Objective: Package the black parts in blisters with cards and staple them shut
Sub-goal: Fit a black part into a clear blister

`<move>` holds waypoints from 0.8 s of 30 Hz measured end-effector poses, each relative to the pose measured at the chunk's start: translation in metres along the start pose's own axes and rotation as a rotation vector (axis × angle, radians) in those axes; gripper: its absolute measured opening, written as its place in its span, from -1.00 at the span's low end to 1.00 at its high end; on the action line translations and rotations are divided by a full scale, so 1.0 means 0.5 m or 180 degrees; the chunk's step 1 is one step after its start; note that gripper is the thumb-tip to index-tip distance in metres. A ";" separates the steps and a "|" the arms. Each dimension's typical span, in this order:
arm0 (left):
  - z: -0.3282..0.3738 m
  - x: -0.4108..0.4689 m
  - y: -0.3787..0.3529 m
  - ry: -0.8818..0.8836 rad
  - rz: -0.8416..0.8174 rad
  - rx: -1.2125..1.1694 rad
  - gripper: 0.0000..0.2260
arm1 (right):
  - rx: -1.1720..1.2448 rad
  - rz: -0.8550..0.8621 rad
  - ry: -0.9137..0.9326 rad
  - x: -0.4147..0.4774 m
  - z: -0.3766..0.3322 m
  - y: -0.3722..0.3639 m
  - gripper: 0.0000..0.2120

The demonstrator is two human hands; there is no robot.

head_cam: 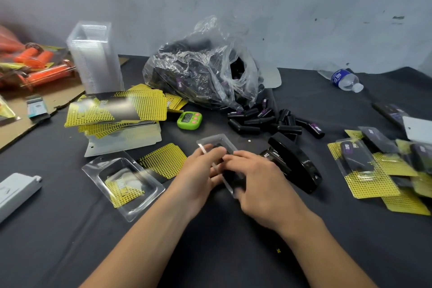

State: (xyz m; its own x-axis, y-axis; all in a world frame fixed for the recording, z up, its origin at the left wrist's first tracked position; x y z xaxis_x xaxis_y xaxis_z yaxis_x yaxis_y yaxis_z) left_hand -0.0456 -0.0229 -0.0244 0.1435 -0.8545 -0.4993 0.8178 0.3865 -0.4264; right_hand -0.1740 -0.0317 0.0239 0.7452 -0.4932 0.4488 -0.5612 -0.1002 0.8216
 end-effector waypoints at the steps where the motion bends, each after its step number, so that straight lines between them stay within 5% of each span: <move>1: 0.001 0.004 0.005 -0.0052 0.0100 0.0073 -0.78 | -0.0051 -0.0146 0.0041 0.001 -0.005 -0.004 -0.41; 4: 0.004 0.010 0.013 -0.0134 0.0266 0.0163 -0.70 | -0.0049 -0.0391 0.0157 -0.002 -0.018 -0.009 -0.32; 9: 0.012 0.014 0.018 -0.0366 0.0418 0.0268 -0.81 | 0.1051 -0.0227 -0.0209 -0.003 -0.001 0.027 -0.29; 13: 0.019 0.014 0.023 -0.0398 0.0497 0.0112 -0.77 | 0.2520 0.1042 -0.0626 -0.005 0.044 0.039 -0.70; 16: 0.051 0.004 0.050 -0.0536 0.0656 -0.0096 -0.85 | 0.1833 0.1678 -0.1152 -0.023 0.085 0.029 -0.84; 19: 0.105 -0.017 0.092 -0.0673 0.0631 -0.0017 -0.86 | 0.0993 0.0939 -0.1234 0.014 0.070 -0.029 -0.64; 24: 0.144 -0.046 0.144 -0.0561 0.0416 -0.0123 -0.83 | 0.1146 -0.0199 -0.0231 0.127 -0.046 -0.127 -0.44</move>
State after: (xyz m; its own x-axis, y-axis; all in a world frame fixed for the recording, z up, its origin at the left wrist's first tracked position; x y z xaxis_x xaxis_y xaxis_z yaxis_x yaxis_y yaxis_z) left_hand 0.0501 -0.0003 0.0107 0.3448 -0.8425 -0.4140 0.7645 0.5080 -0.3969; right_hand -0.0829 -0.0367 0.0085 0.7618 -0.5352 0.3651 -0.6158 -0.4233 0.6645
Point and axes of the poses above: each hand's wrist, its own x-axis towards the middle knuckle, its own y-axis out of the back of the hand, z = x × y, the point moved 6 cm from there along x, towards the middle knuckle, and after that the axes turned 12 degrees about y, right-handed, at the moved point
